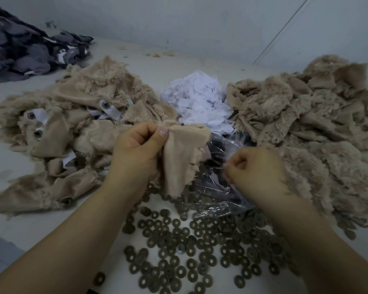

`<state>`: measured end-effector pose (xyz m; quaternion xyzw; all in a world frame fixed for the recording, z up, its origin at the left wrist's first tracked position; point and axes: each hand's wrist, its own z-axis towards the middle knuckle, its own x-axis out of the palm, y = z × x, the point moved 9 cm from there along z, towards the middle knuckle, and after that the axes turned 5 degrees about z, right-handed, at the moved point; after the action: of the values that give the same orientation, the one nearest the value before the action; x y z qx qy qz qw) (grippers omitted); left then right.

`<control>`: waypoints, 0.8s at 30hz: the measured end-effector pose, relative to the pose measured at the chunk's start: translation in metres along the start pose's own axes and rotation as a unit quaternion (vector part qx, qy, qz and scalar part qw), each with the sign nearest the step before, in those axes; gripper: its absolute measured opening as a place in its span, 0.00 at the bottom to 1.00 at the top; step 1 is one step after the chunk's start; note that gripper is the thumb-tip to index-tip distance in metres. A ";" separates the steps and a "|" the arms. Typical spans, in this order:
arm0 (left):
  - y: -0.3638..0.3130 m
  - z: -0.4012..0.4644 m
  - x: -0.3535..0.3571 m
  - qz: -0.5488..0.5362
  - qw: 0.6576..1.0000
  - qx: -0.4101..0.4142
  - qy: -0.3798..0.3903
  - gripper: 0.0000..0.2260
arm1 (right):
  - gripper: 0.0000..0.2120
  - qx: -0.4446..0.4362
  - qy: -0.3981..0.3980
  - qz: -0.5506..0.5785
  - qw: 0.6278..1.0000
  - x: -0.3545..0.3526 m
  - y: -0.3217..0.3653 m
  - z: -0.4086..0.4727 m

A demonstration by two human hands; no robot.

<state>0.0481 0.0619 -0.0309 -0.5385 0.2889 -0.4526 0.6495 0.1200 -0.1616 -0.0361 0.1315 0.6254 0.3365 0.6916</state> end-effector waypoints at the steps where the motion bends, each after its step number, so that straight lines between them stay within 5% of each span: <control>1: -0.002 0.001 -0.003 -0.007 1.000 0.002 -0.002 0.15 | 0.11 -0.019 0.013 -0.046 0.999 0.002 0.004 -0.001; 5: -0.003 0.005 -0.006 -0.008 1.000 0.008 0.000 0.14 | 0.07 -0.063 0.099 -0.157 0.981 0.028 0.015 -0.003; 11: 0.006 0.003 0.004 -0.009 1.000 0.009 0.013 0.10 | 0.13 -0.142 0.096 -0.201 0.965 0.046 0.017 -0.008; 24: 0.011 -0.005 0.019 -0.009 0.999 0.012 0.052 0.14 | 0.12 -0.087 0.076 -0.189 0.975 0.043 0.009 -0.001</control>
<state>0.0551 0.0428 -0.0403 -0.5085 0.3120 -0.4891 0.6363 0.1164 -0.1285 -0.0644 -0.0751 0.6579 0.2618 0.7021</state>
